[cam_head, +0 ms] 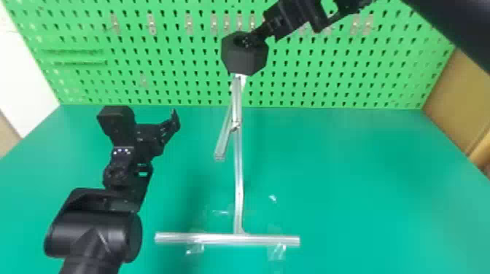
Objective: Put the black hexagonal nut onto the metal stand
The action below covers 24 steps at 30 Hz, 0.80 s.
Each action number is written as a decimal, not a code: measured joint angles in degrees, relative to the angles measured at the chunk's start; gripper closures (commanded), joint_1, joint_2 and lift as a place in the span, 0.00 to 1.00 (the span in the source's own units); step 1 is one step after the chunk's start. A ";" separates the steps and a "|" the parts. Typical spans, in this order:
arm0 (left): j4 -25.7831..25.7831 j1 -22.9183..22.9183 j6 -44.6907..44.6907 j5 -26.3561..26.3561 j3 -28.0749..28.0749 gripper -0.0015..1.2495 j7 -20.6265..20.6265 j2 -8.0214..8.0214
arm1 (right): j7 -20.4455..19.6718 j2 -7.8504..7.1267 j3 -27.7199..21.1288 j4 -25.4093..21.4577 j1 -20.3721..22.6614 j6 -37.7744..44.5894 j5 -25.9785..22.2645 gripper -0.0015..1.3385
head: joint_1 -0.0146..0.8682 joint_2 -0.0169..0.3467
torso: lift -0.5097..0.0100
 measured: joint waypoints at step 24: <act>0.00 0.00 0.00 0.27 0.05 0.14 0.01 0.00 | 0.09 0.71 0.55 2.67 2.66 -4.33 -2.50 0.78 | 0.80 0.27 | 0.98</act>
